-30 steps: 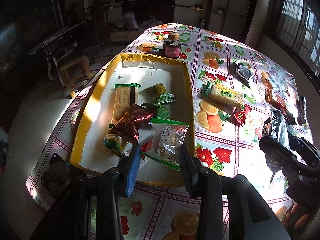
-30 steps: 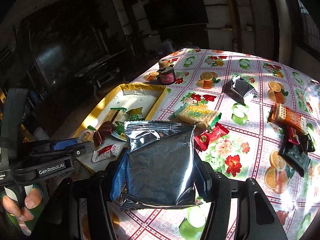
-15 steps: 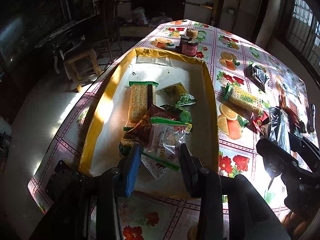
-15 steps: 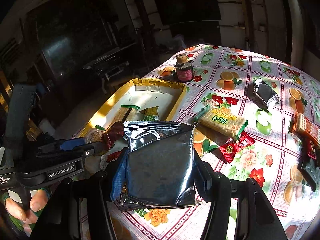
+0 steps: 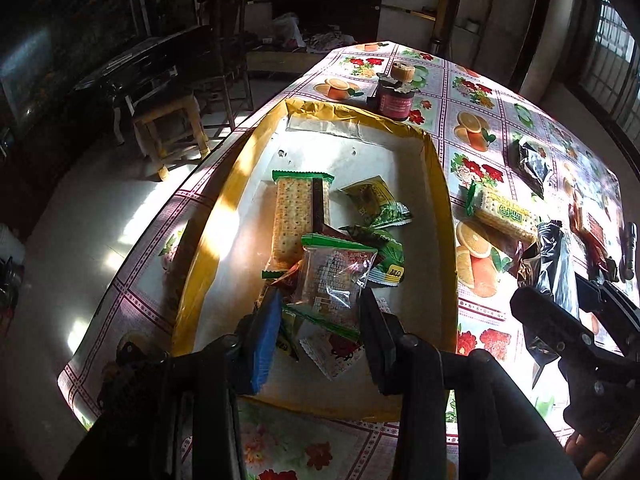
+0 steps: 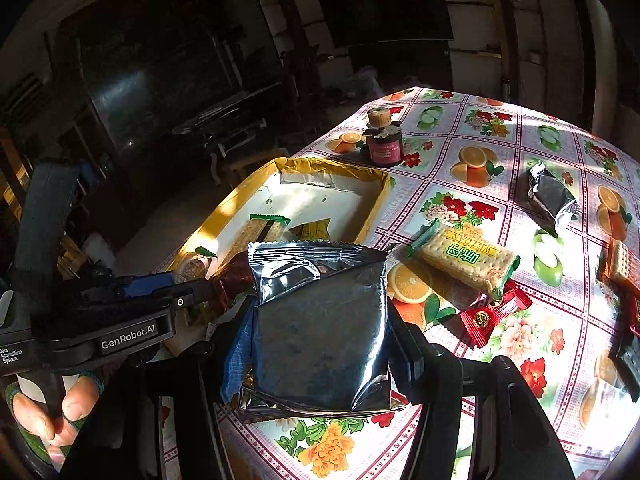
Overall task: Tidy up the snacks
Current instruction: 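Carry the clear bag and silver foil bag over the tray with both tools, then open both tools to release the clear bag and silver foil bag into the tray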
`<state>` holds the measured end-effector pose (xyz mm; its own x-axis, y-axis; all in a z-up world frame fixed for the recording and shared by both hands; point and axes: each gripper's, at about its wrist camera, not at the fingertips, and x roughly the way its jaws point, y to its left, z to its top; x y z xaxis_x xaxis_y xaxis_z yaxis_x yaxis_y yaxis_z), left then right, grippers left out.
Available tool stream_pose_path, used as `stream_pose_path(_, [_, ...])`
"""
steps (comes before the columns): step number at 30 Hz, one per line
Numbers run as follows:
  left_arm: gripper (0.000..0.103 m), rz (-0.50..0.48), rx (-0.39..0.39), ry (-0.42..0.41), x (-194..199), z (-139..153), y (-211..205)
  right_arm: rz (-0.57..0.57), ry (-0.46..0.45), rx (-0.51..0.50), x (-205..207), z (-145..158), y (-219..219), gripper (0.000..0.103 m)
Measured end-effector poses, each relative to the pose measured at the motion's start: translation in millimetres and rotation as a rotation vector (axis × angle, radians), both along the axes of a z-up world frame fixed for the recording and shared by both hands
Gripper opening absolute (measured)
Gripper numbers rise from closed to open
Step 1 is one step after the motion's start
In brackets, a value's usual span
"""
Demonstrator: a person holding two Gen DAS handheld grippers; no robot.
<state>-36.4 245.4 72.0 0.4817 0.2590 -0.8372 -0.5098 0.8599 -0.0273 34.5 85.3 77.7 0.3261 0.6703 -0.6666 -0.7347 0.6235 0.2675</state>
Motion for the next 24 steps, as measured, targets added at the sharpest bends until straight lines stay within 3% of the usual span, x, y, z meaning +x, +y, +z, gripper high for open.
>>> stream_pose_path(11, [0.038, 0.018, -0.024, 0.019, 29.2, -3.1, 25.8, 0.018, 0.057, 0.022, 37.1, -4.1, 35.2, 0.063])
stream_pose_path(24, [0.038, 0.066, -0.054, 0.072, 76.6, -18.4, 60.9, 0.056, 0.057, -0.057, 95.3, -18.8, 116.9, 0.063])
